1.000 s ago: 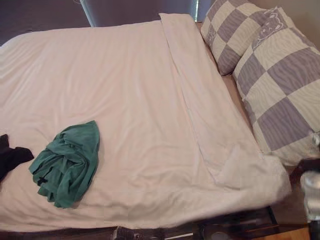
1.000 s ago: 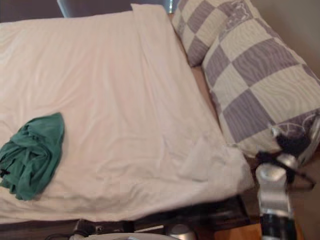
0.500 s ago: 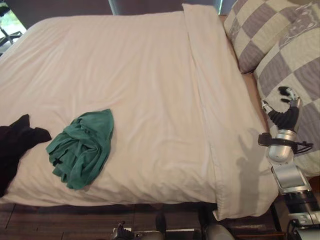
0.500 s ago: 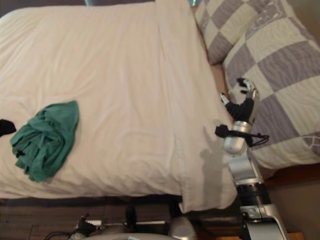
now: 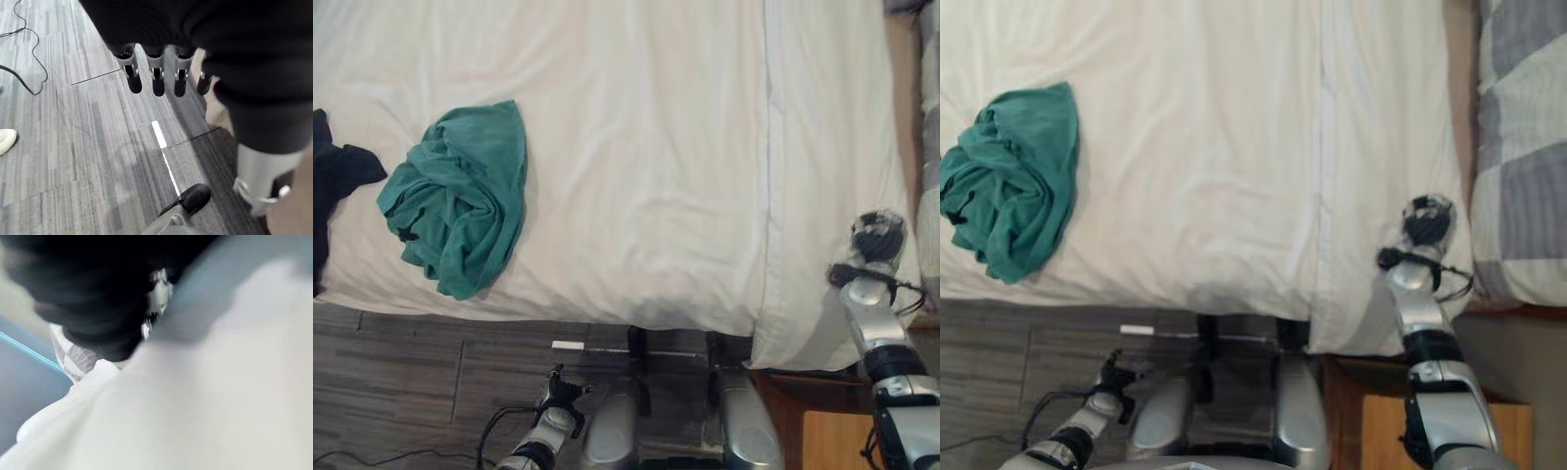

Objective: Tidy up the quilt and then pick up the clothes from the bed and put them into the laundry hamper.

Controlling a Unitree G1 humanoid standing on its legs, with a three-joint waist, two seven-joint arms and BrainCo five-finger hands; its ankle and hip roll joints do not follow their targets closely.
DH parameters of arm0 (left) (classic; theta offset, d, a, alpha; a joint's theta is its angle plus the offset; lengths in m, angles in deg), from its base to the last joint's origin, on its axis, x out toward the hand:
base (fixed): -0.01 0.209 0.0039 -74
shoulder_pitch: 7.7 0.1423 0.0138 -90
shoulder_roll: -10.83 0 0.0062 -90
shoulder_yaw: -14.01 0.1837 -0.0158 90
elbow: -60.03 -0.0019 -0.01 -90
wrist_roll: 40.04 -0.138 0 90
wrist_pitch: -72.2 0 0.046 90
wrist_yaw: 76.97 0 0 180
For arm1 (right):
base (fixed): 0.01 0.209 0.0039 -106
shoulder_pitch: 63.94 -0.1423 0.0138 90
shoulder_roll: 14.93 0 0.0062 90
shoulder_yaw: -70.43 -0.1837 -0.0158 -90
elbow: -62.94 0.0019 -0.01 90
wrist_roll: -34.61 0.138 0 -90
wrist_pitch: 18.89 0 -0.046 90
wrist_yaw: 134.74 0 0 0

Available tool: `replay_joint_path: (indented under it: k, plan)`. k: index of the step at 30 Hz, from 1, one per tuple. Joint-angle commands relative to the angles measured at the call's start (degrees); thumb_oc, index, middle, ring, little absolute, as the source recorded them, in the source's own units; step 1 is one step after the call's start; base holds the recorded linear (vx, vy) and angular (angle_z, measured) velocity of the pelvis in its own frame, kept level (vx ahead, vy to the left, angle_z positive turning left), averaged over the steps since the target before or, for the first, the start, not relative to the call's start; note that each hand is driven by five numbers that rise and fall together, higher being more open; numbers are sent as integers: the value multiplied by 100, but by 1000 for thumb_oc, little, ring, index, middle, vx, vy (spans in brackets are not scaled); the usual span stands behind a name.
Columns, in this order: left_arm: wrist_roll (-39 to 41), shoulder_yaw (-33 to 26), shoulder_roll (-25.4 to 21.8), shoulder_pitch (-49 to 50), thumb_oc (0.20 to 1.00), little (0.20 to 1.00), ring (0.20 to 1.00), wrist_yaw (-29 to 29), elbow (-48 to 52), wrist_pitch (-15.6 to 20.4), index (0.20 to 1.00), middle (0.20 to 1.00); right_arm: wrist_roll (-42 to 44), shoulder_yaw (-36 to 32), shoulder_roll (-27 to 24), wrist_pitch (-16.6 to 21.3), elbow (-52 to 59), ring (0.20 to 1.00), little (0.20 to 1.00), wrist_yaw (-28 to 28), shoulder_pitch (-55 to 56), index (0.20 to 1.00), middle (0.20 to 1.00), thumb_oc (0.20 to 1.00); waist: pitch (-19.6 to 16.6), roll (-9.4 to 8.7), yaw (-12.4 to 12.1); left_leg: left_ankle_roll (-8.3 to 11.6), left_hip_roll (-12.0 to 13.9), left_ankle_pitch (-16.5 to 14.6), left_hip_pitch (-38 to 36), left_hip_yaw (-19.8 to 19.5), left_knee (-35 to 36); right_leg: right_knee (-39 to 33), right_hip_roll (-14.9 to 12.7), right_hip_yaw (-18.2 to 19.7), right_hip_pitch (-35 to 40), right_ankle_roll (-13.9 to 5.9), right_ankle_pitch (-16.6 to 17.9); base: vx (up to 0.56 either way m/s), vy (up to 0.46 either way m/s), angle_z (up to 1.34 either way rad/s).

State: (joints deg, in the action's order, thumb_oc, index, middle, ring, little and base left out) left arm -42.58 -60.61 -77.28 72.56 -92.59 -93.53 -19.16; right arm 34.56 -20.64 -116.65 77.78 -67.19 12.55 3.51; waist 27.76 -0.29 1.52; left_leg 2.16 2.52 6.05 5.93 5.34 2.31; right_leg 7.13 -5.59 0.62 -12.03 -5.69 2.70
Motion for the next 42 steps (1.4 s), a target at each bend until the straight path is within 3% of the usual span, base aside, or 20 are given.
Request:
replay_joint_path:
  k: [1, 5, 6, 7, 8, 13, 15, 16, 23, 28, 29, 31, 32, 33, 34, 35, 39, 40, 41, 42]
  plan:
    - [-80, -163, -139, 192, 1000, 1000, 1000, -122, -210, -25, 1000, 1000, -83, 423, 582, -914, -1314, 200, 200, 650, 1986, 200, 200, 200, -423, -306, 326, 317, 97, -1147, 297, -170, -1043, -125, -736, 81, -124, -623, 7, 27, 29, 6]
    - [-140, -214, -176, 308, 1000, 1000, 1000, -84, -232, -32, 1000, 1000, -303, 579, 980, -1075, -1840, 200, 200, 991, 2602, 200, 200, 200, -736, -412, 458, 267, 47, -960, -140, -118, -378, -377, -759, 44, 46, -707, 253, 40, 44, 2]
    - [-134, -229, -192, 306, 1000, 1000, 1000, -77, -254, -27, 1000, 1000, -397, 669, 1078, -1095, -1996, 325, 325, 1084, 2687, 325, 325, 325, -816, -430, 480, 244, 47, -916, -242, -113, -222, -378, -726, 64, 38, -742, 320, -10, 12, 4]
    - [-123, -228, -209, 276, 1000, 1000, 1000, -54, -296, -9, 1000, 1000, -474, 798, 1144, -1139, -2365, 774, 774, 1205, 2634, 774, 774, 774, -846, -429, 462, 226, 78, -842, -334, -77, -81, -315, -672, 52, 10, -767, 324, -46, 11, -3]
    - [-134, -203, -228, 260, 1000, 1000, 1000, 17, -317, 8, 1000, 1000, -586, 950, 1225, -1205, -2636, 1000, 1000, 1350, 2655, 1000, 1000, 1000, -892, -397, 423, 201, 139, -749, -372, -82, -11, -77, -515, -7, 12, -756, 184, -80, 4, -15]
    - [-288, -210, -171, 397, 1000, 1000, 1000, 261, -588, 56, 1000, 1000, -863, 1263, 1245, -1163, -3029, 1000, 1000, 1629, 2504, 1000, 1000, 1000, -1141, -377, 247, 157, -18, -899, -382, -71, -308, -236, -388, -269, 605, -537, -294, 35, -24, -5]
    - [-245, -221, -52, 389, 1000, 1000, 1000, 301, -650, 87, 1000, 1000, -1244, 1586, 1124, -1254, -3150, 1000, 1000, 1783, 2286, 1000, 1000, 1000, -1052, -386, 148, 675, -38, -798, 401, 23, -1941, -807, -598, -530, 1017, -378, -312, -43, 16, 2]
    - [-245, -221, -51, 389, 1000, 1000, 1000, 301, -650, 87, 1000, 1000, -1243, 1586, 1124, -1253, -3151, 1000, 1000, 1783, 2285, 1000, 1000, 1000, -1055, -382, 153, 675, -35, -803, 409, 18, -1951, -809, -596, -535, 1016, -378, -311, -103, 204, 74]
    - [-592, -20, 74, 358, 1000, 1000, 1000, 177, -1023, 19, 1000, 1000, -709, 1328, 1154, -1178, -2912, 1000, 1000, 1850, 1952, 1000, 1000, 1000, -1661, 20, 274, 1284, 2446, 213, -292, -406, 54, -881, -1628, -370, 923, -931, -141, 68, 662, -2]
    - [-770, 7, -124, 284, 1000, 1000, 1000, 361, -965, -57, 1000, 1000, -450, 1041, 1438, -1242, -2915, 1000, 1000, 1949, 2124, 1000, 1000, 1000, -1650, -292, 276, 1284, 2008, -410, -406, 196, -389, -576, -2385, -856, 589, -931, 1327, -12, 461, 11]
    - [-759, -32, -235, 256, 1000, 1000, 1000, 409, -893, -82, 1000, 1000, -484, 1154, 1515, -1238, -2843, 1000, 1000, 1944, 2078, 1000, 1000, 1000, -1611, -304, 210, 1126, 1802, -474, -517, 579, -352, -180, -2383, -1635, 571, -931, 1029, -84, 488, -74]
    - [-806, -46, -308, 263, 1000, 1000, 1000, 435, -887, -95, 1000, 1000, -540, 1236, 1546, -1240, -2850, 1000, 1000, 1958, 2051, 1000, 1000, 1000, -1616, -322, 202, 1021, 1674, -432, -522, 707, -242, -3, -2200, -1786, 575, -914, 735, -79, 507, -62]
    - [-917, -53, -390, 288, 1000, 1000, 1000, 475, -902, -135, 1000, 1000, -544, 1335, 1593, -1192, -2779, 1000, 1000, 1954, 2031, 1000, 1000, 1000, -1553, -300, 243, 799, 1391, -386, -548, 793, -141, 302, -1432, -1690, 572, -764, 76, -57, 339, -51]
    - [-918, -55, -392, 286, 1000, 1000, 1000, 476, -901, -135, 1000, 1000, -543, 1336, 1594, -1192, -2779, 1000, 1000, 1953, 2029, 1000, 1000, 1000, -1558, -301, 243, 798, 1392, -375, -537, 793, -139, 301, -1430, -1689, 560, -758, 82, -67, 501, -50]
    - [-932, -62, -415, 301, 1000, 1000, 1000, 482, -911, -148, 1000, 1000, -520, 1400, 1604, -1142, -2720, 1000, 1000, 1917, 2026, 1000, 1000, 1000, -1538, -284, 281, 689, 1205, -349, -545, 790, -96, 453, -906, -1503, 510, -656, -206, -11, 415, -31]
    - [-928, -106, -421, 360, 1000, 1000, 1000, 482, -899, -187, 1000, 1000, -506, 1550, 1592, -1078, -2557, 1000, 1000, 1868, 2020, 1000, 1000, 1000, -1486, -254, 348, 502, 789, -452, -617, 740, -87, 563, -77, -1028, 495, -486, -593, -12, 415, -21]
    - [-850, -183, -253, 383, 1000, 1000, 1000, 441, -891, -78, 1000, 1000, -521, 1720, 1540, -1054, -2409, 1000, 1000, 1840, 1906, 1000, 1000, 1000, -1456, -245, 328, 361, 274, -793, -420, 567, -747, -24, -112, -931, 954, -93, -708, 34, 218, 50]
    - [-711, -224, -175, 377, 1000, 1000, 1000, 401, -827, -51, 1000, 1000, -579, 1782, 1469, -1064, -2364, 1000, 1000, 1853, 1879, 1000, 1000, 1000, -1360, -237, 284, 437, 179, -858, -95, 540, -1396, -233, -177, -806, 1100, -43, -683, -125, 214, 6]
    - [-289, -327, -45, 328, 1000, 1000, 1000, 305, -687, 3, 1000, 1000, -562, 1793, 1313, -1070, -2288, 1000, 1000, 1794, 1744, 1000, 1000, 1000, -1167, -208, 204, 893, 4, -452, 464, 326, -2410, -441, -320, -724, 1195, 75, -667, -121, 212, -16]
    - [-286, -326, -43, 323, 1000, 1000, 1000, 303, -687, 2, 1000, 1000, -561, 1791, 1311, -1069, -2291, 1000, 1000, 1795, 1738, 1000, 1000, 1000, -1169, -195, 218, 901, 14, -463, 494, 305, -2446, -441, -309, -741, 1191, 80, -668, -142, 337, -31]
